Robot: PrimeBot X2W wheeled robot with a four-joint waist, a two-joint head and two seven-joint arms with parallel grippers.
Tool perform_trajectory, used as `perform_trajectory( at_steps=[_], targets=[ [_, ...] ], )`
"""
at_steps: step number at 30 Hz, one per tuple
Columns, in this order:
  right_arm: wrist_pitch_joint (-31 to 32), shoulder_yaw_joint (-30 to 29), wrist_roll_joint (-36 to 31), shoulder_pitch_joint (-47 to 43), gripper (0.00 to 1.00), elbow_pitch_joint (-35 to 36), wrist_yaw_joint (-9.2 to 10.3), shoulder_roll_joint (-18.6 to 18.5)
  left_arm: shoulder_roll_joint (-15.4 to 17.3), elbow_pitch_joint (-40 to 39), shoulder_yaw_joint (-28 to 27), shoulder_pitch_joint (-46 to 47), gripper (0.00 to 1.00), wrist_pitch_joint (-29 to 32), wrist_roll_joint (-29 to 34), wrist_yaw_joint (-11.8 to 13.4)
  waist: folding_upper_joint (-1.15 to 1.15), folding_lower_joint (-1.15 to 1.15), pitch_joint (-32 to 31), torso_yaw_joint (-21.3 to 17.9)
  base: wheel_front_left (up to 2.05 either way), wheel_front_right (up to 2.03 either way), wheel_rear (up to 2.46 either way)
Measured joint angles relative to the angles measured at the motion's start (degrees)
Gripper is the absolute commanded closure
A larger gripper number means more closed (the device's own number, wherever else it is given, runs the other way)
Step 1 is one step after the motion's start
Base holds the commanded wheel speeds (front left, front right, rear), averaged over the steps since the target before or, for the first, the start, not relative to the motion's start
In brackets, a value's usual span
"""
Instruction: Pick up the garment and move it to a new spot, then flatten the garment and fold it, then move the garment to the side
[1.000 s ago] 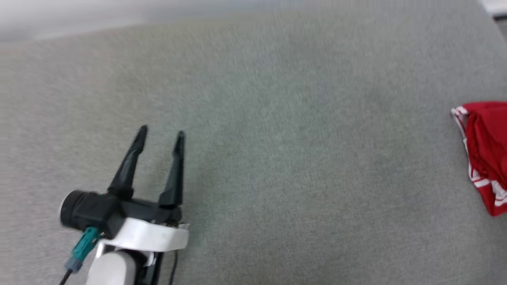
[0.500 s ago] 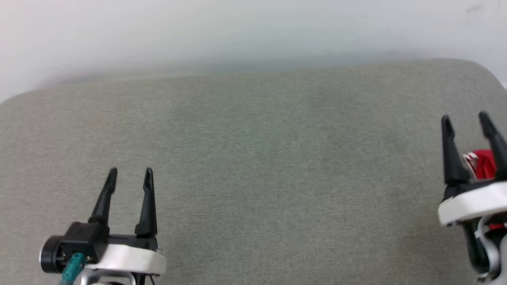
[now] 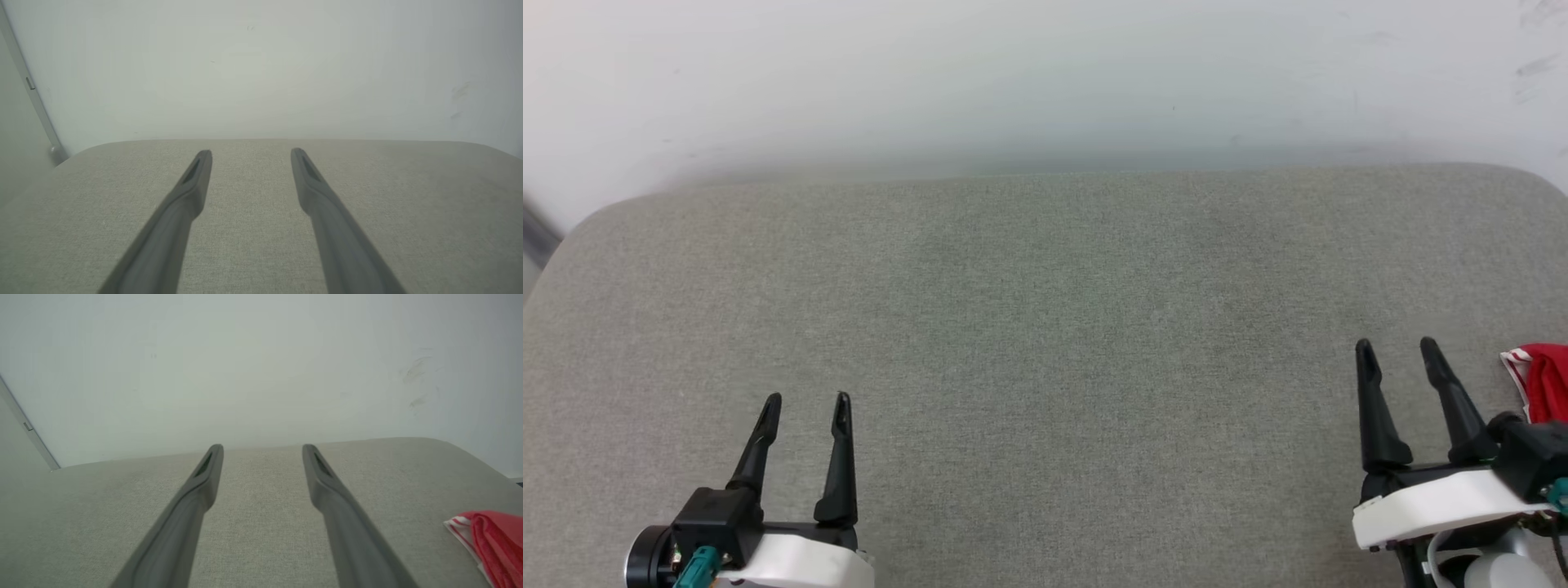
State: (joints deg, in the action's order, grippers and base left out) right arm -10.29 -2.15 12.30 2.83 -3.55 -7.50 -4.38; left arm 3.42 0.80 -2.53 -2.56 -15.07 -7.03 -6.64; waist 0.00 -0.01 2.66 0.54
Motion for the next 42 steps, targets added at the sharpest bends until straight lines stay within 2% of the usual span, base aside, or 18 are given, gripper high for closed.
perform_trajectory(
  at_steps=[13,28,29,34,42],
  targets=[
    [-1.51,1.59,-1.43,0.13,0.00,-2.49,0.00,0.99,-0.23,-0.22,0.05,-0.36,0.00,0.00,1.22,-0.42,0.00,0.00,-0.64,-0.48,0.00,0.00,0.00],
    [-1.88,1.44,-1.51,0.13,0.00,-2.64,0.00,1.27,-0.43,-0.31,-1.32,-0.37,0.00,0.00,-0.77,-0.68,0.00,0.01,-0.32,-0.44,0.00,0.00,0.00],
    [-1.89,1.41,-1.49,0.13,1.00,-2.61,0.00,1.29,-0.43,-0.32,-1.37,-0.36,1.00,0.00,-0.80,-0.68,0.00,0.01,-0.27,-0.41,0.00,0.00,0.00],
    [-1.55,1.55,-0.57,-1.09,1.00,-4.99,0.00,1.30,-0.64,2.16,-1.22,-1.29,1.00,0.30,-1.49,-0.68,0.00,0.02,-0.27,-0.41,0.00,0.00,0.00],
    [0.31,1.09,7.95,-1.09,1.00,-5.65,0.00,1.30,-0.60,3.45,-1.21,-1.12,1.00,2.36,-10.76,-0.68,0.00,0.02,-0.42,-0.41,0.00,0.00,0.00]
  ],
)
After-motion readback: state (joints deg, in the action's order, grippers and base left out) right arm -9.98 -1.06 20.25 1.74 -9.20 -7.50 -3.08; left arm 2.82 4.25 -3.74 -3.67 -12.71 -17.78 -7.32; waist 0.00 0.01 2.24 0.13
